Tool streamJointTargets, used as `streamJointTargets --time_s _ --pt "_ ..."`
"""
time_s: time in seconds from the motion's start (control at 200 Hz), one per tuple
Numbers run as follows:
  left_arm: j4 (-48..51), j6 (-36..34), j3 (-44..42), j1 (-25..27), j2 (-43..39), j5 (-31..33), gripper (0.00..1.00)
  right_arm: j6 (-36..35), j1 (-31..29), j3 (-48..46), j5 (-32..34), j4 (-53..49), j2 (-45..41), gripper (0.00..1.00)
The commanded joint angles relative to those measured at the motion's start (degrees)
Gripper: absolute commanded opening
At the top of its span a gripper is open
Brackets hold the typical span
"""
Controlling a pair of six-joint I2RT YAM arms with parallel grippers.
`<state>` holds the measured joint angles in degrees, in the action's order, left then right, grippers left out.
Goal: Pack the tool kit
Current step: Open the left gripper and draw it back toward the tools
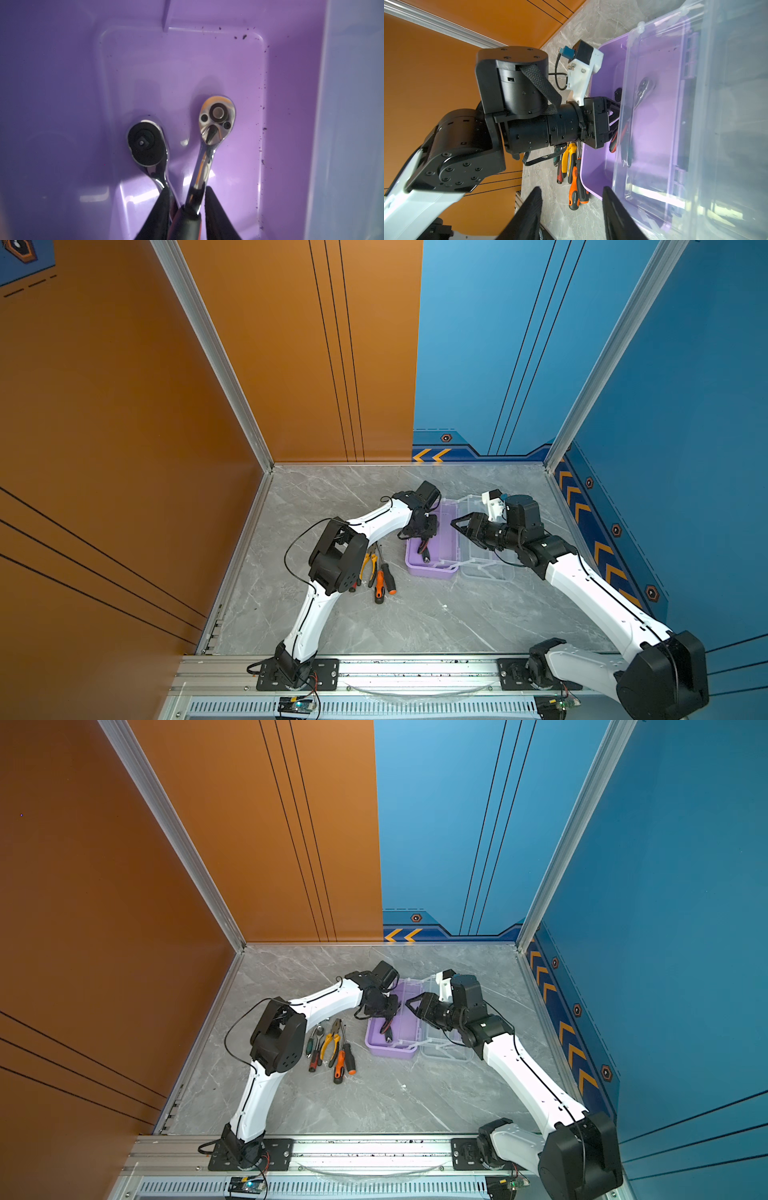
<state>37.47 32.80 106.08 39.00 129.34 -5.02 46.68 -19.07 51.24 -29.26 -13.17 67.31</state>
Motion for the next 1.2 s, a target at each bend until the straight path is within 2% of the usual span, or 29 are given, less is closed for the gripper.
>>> streamJointTargets --time_s 0.0,0.24,0.496,0.616,0.911,1.051,1.196 --pt "1.82 -0.60 1.14 -0.86 -2.59 -0.05 0.32 -2.17 -0.44 2.86 2.03 -3.56 0.75 0.50" --pt "1.82 -1.86 1.61 -1.03 -7.56 -1.23 0.33 -4.79 -2.48 6.16 6.04 -8.59 1.99 0.50" --pt "1.82 -3.16 -4.36 -2.22 -16.74 0.76 0.34 -8.10 -6.51 9.34 13.17 -12.11 3.57 0.50" --pt "1.68 -3.57 -9.09 -2.66 -21.32 2.51 0.35 -9.70 -8.92 11.20 16.04 -14.05 5.18 0.50" --pt "-0.74 -2.27 -25.26 -5.48 -33.87 5.96 0.35 -13.16 -16.55 13.84 27.95 -17.88 7.32 0.51" --pt "-1.13 -0.29 -34.67 -7.81 -41.47 8.20 0.35 -14.32 -19.61 14.79 29.98 -17.90 9.74 0.52" --pt "-1.12 0.97 -44.35 -11.86 -49.09 10.51 0.36 -14.69 -20.74 16.56 29.26 -17.79 13.70 0.53"
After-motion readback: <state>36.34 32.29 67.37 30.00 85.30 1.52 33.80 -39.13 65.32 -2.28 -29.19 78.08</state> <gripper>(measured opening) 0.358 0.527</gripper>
